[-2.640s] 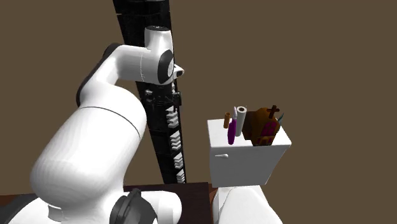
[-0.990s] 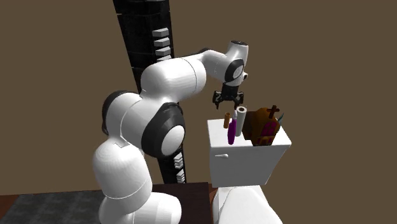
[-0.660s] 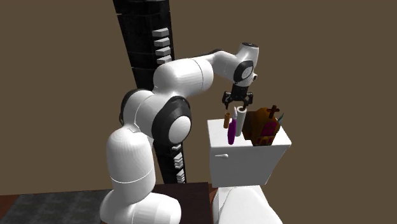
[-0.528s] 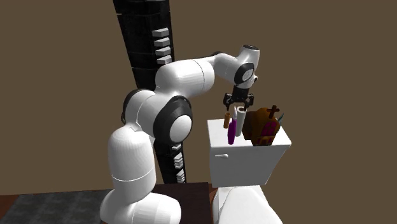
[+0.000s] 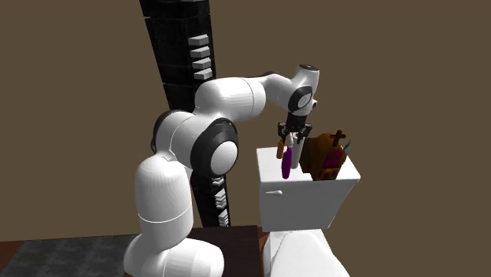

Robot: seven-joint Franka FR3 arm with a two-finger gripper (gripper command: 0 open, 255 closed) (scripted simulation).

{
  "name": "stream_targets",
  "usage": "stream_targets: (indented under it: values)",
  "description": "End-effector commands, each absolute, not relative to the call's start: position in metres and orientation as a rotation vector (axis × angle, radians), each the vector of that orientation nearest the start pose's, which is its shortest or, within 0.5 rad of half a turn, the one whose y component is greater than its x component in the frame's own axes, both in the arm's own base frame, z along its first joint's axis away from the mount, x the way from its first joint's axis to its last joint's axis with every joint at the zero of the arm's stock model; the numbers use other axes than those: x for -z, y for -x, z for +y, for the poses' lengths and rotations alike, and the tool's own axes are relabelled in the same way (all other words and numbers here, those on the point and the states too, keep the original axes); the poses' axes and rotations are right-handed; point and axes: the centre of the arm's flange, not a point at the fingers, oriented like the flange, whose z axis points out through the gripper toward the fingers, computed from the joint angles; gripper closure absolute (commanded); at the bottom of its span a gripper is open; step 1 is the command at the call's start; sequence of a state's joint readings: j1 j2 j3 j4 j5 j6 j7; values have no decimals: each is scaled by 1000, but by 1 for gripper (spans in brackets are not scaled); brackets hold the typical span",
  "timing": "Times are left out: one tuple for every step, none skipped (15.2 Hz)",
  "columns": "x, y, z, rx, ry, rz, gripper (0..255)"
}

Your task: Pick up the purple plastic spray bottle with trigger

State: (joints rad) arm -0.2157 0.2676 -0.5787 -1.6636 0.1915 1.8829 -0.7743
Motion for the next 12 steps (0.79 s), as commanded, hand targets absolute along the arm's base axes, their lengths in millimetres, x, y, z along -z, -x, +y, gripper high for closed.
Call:
stream_targets:
  values:
    - [-470, -472, -417, 39, 3112, 99, 255]
    - [-470, -472, -417, 39, 3112, 99, 255]
    - [-470, -472, -417, 39, 3112, 99, 255]
    - [-470, -473, -417, 39, 3112, 99, 255]
    - [-470, -473, -417, 39, 3112, 99, 255]
    - [-470, -473, -417, 39, 3112, 99, 255]
    - [-470, -473, -417, 39, 3112, 98, 255]
    - [-470, -473, -417, 39, 3112, 99, 255]
    - [-471, -473, -417, 39, 3112, 99, 255]
    - [-476, -473, -417, 39, 3112, 99, 255]
    - [-481, -473, -417, 39, 3112, 99, 255]
    - [-487, -473, -417, 39, 3112, 99, 255]
